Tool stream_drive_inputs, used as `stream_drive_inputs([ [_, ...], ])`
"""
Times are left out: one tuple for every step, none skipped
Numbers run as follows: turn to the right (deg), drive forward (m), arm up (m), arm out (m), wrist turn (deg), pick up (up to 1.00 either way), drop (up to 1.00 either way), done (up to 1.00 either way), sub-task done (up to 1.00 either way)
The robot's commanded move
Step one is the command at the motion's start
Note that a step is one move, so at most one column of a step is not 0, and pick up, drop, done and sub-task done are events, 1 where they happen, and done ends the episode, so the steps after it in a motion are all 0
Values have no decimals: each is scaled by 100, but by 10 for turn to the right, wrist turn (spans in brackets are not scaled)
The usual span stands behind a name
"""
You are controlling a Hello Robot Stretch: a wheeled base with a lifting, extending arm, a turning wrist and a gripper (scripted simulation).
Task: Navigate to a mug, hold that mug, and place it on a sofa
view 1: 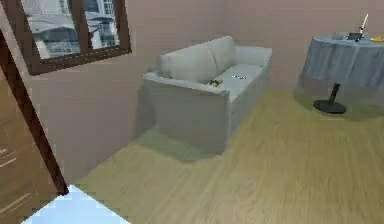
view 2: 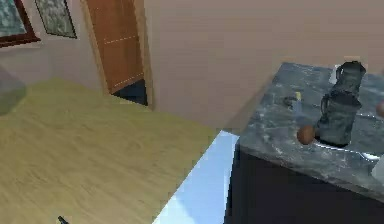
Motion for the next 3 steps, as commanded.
stream_drive_inputs([
  [450, 0, 0, 0, 0, 0, 0, 0, 0],
  [330, 0, 0, 0, 0, 0, 0, 0, 0],
  [0, 35, 0, 0, 0, 0, 0, 0, 0],
])
